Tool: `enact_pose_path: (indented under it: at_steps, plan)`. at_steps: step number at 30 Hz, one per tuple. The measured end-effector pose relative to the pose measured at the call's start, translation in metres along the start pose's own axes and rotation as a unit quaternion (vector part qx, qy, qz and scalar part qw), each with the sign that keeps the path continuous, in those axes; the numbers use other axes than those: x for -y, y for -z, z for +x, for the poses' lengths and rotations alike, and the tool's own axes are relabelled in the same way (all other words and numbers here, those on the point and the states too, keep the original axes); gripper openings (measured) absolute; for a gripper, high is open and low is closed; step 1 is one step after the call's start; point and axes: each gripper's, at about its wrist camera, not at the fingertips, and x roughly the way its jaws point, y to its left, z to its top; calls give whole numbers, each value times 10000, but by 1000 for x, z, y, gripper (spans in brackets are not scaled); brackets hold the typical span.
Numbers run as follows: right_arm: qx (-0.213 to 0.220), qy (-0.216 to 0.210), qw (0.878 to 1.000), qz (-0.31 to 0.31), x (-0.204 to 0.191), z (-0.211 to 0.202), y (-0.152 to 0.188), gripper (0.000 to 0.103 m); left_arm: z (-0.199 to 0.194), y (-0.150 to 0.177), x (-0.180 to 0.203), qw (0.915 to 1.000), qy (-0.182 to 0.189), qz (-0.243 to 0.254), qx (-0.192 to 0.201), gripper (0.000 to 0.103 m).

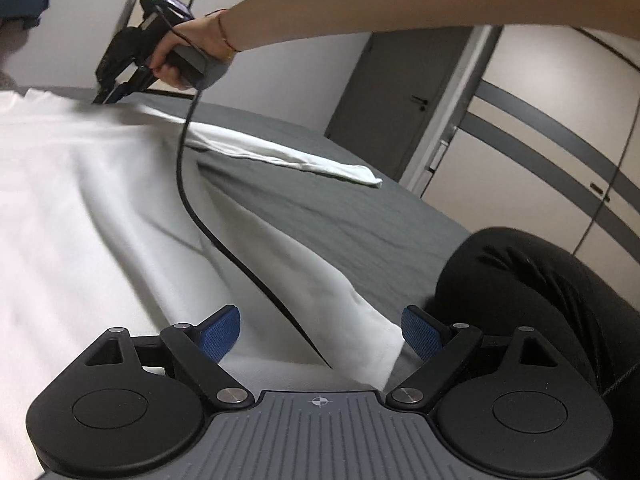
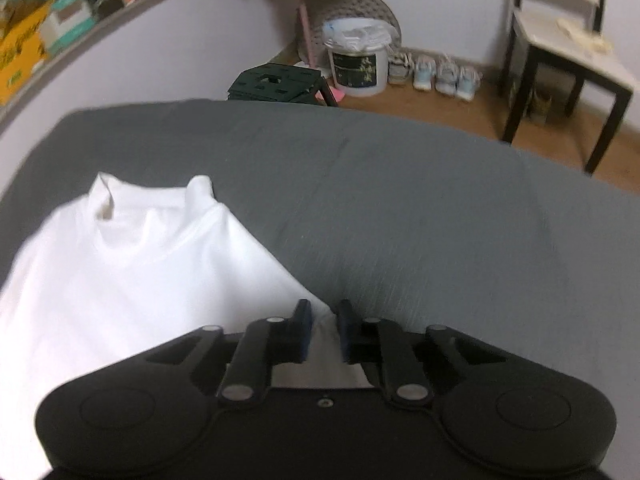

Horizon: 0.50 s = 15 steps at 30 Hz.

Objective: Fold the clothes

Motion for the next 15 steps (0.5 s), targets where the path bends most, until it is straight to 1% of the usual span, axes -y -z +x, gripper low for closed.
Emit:
enact_pose_path:
  at_steps: [1,2,6,9,10,12,13,15]
  plan:
    - [137,244,9995,-146,-5,-2,-1,8,3,-1,-1,10000,-17,-19,3,89]
    - [377,654,9968,-264,-9,-6,-3,5,5,-1,0,10000,-36,-2,2,89]
    - [679,905,9935,-95,-12,-8,-13,5,12,-2,3,9999,-107,105,-26,89]
    - [473,1108,9927,-60,-14,12,-6,7,23,-4,4,9998,-110,118,-74,90]
    - [497,1065,9930,86,-11,9,-5,8,25,-4,4,9998,-107,112,-85,90]
    - [558,964,9930,395,-5,1,-3,29,28,-5,4,9999,-99,98,-100,90]
    - [589,914,9926,549,-1,-3,-2,33,28,-7,3,9999,-96,95,-102,90]
    - [674,802,9935,447,6,-32,4,36,29,-7,4,9998,-109,137,-130,90]
